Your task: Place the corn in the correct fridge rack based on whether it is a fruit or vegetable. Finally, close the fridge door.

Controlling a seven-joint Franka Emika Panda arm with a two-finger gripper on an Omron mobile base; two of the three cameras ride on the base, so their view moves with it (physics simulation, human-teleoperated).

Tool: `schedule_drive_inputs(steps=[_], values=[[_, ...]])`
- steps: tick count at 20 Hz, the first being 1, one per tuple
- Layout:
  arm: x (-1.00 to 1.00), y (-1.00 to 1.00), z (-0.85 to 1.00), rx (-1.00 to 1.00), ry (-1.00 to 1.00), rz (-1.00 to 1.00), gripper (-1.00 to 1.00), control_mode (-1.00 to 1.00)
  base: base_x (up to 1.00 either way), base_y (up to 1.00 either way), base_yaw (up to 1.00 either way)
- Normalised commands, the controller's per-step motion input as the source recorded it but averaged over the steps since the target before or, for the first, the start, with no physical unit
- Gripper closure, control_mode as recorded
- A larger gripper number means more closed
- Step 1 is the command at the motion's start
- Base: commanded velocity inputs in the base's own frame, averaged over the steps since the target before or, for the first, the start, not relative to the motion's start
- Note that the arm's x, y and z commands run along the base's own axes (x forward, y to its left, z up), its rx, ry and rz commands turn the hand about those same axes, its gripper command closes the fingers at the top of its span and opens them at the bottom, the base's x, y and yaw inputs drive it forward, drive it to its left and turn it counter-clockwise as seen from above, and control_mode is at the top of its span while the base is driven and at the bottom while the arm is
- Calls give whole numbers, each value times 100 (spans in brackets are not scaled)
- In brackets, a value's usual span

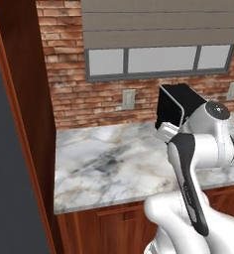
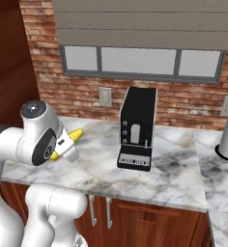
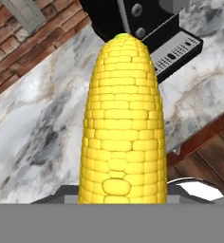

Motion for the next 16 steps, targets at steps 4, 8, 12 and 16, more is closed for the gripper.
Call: schedule_drive_inputs(steps=[4,8,12,16], values=[[0,0,0,0,0,0,100,100,-100,-14,-22],[0,0,0,0,0,0,100,100,-100,0,-14],[0,0,0,0,0,0,100,100,-100,2,-4],[0,0,0,0,0,0,100,100,-100,33,0]])
